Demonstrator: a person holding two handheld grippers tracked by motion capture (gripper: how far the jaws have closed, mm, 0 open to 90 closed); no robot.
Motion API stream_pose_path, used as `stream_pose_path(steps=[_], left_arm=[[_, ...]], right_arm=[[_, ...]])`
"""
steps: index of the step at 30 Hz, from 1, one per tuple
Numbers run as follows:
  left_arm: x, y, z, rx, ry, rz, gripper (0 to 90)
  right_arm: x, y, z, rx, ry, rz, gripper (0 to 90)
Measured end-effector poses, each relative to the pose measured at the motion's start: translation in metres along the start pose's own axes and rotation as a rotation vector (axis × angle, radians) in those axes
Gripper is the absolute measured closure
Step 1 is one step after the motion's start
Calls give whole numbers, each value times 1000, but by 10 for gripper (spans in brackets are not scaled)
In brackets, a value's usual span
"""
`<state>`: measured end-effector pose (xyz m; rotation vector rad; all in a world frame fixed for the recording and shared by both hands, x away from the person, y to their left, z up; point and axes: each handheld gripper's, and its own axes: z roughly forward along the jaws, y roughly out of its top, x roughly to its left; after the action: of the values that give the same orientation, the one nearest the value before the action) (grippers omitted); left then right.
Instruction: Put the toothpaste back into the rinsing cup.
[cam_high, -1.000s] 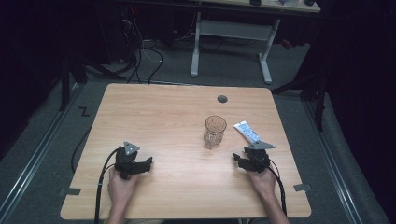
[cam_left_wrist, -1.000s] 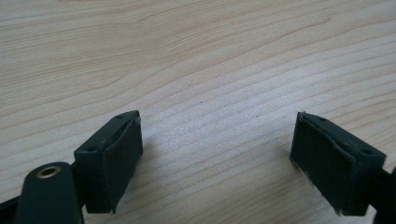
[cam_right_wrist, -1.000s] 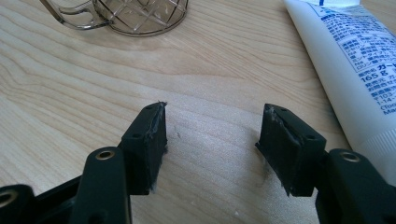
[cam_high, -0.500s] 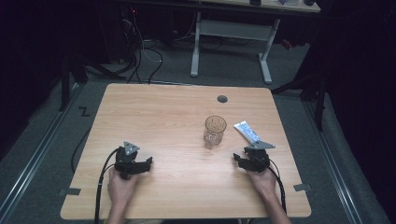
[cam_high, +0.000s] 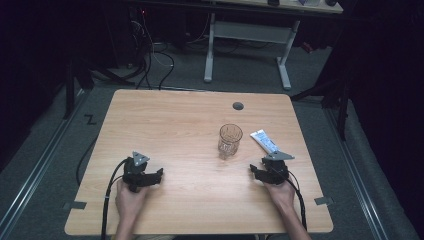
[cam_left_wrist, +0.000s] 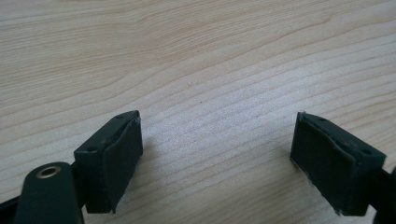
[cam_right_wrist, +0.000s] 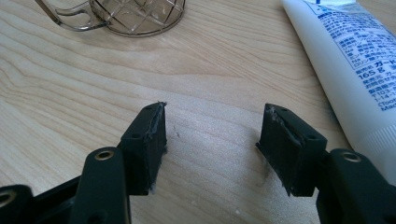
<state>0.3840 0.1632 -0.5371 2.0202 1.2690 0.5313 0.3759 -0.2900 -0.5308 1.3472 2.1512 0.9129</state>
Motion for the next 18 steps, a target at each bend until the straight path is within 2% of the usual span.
stream_pose_path(steps=[10, 18], left_arm=[[0, 0, 0, 0, 0, 0, 168], [0, 0, 0, 0, 0, 0, 168]], right_arm=[[1, 0, -1, -2, -1, 6, 399], [0, 2, -12, -29, 5, 7, 399]])
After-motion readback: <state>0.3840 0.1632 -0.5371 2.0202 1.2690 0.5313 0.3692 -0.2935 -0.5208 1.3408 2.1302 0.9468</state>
